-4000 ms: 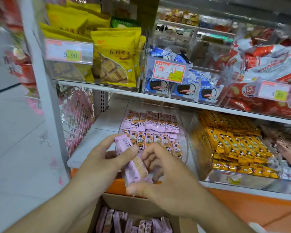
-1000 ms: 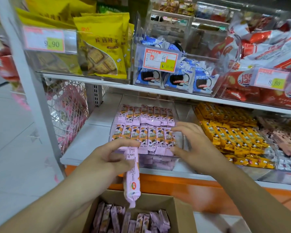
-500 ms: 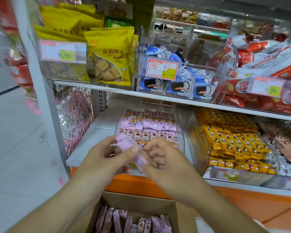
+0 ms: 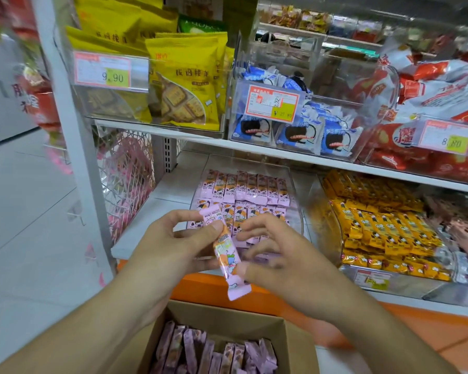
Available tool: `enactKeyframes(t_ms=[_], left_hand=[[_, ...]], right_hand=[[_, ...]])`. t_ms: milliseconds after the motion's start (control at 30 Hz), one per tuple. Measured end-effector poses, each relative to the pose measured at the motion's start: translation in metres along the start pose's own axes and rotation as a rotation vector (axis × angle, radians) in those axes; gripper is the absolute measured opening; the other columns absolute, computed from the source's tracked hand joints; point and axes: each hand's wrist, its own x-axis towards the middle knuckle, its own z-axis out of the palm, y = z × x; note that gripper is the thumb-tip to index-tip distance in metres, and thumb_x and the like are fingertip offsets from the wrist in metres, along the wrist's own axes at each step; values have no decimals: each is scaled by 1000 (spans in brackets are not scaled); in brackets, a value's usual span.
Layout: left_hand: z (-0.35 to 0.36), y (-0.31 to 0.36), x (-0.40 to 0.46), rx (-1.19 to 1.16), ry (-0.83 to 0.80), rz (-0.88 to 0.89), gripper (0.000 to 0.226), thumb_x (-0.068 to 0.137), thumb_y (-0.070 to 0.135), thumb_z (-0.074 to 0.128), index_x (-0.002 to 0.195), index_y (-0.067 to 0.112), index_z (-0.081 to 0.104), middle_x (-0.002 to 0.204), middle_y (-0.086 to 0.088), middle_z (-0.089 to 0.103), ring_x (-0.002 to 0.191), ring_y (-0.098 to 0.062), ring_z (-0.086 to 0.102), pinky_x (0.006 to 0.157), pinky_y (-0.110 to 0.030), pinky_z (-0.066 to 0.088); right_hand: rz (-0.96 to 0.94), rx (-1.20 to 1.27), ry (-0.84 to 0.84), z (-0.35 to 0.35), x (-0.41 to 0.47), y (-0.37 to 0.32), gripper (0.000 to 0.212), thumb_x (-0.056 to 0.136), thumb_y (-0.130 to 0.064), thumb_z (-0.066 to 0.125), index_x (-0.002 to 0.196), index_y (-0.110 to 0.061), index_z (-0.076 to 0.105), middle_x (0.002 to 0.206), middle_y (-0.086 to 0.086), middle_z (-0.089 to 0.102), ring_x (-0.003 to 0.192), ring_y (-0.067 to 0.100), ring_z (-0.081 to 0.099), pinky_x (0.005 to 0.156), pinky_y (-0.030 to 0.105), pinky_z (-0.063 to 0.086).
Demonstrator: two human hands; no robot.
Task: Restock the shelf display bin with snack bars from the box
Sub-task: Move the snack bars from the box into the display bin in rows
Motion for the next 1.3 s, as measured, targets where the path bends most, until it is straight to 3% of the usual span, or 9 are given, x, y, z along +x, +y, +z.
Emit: enactKeyframes(t_ms=[100, 233, 433, 533, 633, 767, 933, 1067, 1300], left_hand=[[1, -2, 1, -38, 3, -9, 36, 90, 15, 77, 123, 8, 65, 104, -26, 77, 94, -42, 77, 73, -41, 66], [-2, -1, 3, -46, -23, -67, 29, 89, 13, 77, 113, -2, 71, 106, -29, 74, 94, -38, 77, 80, -42, 65], [-2, -4, 2, 200, -239, -195, 14, 84, 14, 79, 95, 6, 82, 92, -20, 73, 83, -25, 68, 86, -43, 62], [1, -8, 2, 270, -235, -175, 20, 83, 20, 82, 98, 8, 80, 91, -13, 74, 79, -20, 69, 76, -34, 60], [4, -11, 1, 298, -215, -150, 24, 83, 25, 83, 99, 8, 79, 90, -13, 75, 80, -20, 73, 73, -31, 61], [13, -18, 0, 320, -168, -114, 31, 75, 35, 87, 97, 14, 81, 86, -6, 76, 80, -18, 75, 68, -31, 61], [26, -23, 4, 347, -160, -103, 16, 97, 29, 68, 99, 19, 80, 93, -3, 80, 85, -24, 76, 78, -41, 62], [27, -30, 8, 456, -153, -93, 15, 100, 23, 65, 93, 20, 78, 91, -1, 79, 86, -21, 77, 77, -38, 63], [23, -36, 11, 543, -166, -76, 14, 100, 20, 65, 95, 24, 77, 91, 4, 80, 84, -12, 76, 71, -27, 56]], right_hand=[[-38, -153, -33, -2, -6, -3, 70, 76, -41, 90, 128, -52, 45, 119, -26, 53, 106, 2, 66, 87, 31, 60], [-53, -87, 134, -5, -2, 2, 50, 86, -19, 85, 114, -46, 55, 102, -21, 61, 94, 5, 67, 80, 33, 61], [-201, -101, 391, -7, 1, 5, 38, 98, -11, 70, 116, -43, 58, 123, -28, 51, 113, -14, 56, 85, 9, 53], [-317, -344, 310, -7, 1, 7, 43, 93, -24, 77, 129, -38, 59, 132, -26, 49, 128, -4, 49, 101, 12, 45], [-268, -405, 146, -8, -2, 10, 74, 83, -49, 83, 146, -41, 46, 148, -31, 39, 140, -13, 31, 109, 4, 25], [-252, -483, 134, -8, -2, 18, 87, 78, -52, 87, 150, -43, 38, 152, -31, 33, 143, -8, 29, 113, 13, 27], [-101, -460, 207, -39, 10, 30, 79, 77, -37, 91, 137, -44, 40, 143, -27, 43, 127, -1, 45, 99, 19, 39], [18, -512, 225, -69, 26, 49, 78, 78, -29, 92, 137, -36, 42, 154, -18, 41, 139, 11, 43, 111, 33, 43], [33, -752, 116, -83, 50, 66, 80, 80, -31, 88, 144, -27, 41, 164, -4, 34, 159, 14, 12, 129, 42, 15]])
